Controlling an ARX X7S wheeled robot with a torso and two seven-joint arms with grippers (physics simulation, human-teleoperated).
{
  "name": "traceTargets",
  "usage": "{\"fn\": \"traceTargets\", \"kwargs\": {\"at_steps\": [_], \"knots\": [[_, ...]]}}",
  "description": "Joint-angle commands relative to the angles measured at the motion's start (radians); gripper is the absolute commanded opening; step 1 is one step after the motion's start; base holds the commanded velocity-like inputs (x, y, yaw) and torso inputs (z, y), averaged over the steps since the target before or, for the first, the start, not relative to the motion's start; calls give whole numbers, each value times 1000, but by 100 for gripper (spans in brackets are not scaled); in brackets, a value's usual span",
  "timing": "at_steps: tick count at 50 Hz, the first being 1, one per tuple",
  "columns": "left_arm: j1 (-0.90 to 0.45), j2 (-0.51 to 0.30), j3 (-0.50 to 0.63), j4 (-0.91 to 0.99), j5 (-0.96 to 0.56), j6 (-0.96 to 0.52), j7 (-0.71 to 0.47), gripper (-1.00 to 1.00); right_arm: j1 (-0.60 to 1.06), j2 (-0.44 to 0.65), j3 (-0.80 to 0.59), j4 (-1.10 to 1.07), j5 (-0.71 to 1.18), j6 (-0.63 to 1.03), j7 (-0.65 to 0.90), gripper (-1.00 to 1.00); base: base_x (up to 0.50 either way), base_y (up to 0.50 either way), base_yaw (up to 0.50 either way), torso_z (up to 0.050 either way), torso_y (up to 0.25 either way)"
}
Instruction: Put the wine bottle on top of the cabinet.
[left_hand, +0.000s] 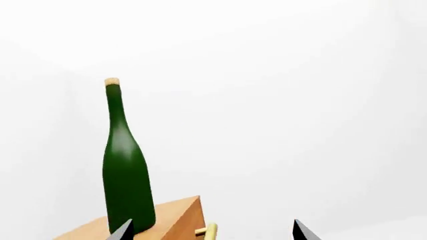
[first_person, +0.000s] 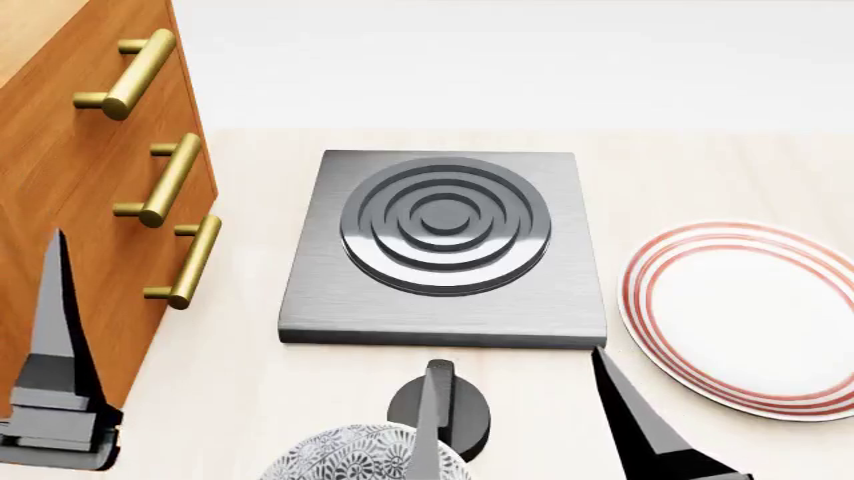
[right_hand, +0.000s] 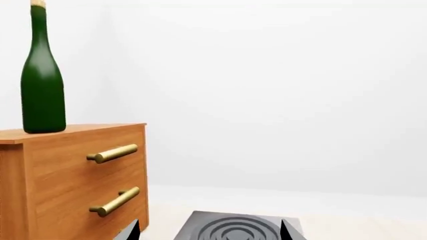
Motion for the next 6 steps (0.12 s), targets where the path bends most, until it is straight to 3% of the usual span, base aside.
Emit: {"fn": "traceTargets", "kwargs": {"at_steps": [1, 6], "knots": [[94, 47, 27, 23, 42, 70, 22, 100, 5, -16, 15, -5, -18, 9, -15, 100, 0, 0, 0, 0, 0], [108, 58, 52, 24, 68, 74, 23, 100, 7, -18, 13, -7, -20, 12, -15, 100, 0, 0, 0, 0, 0]]}}
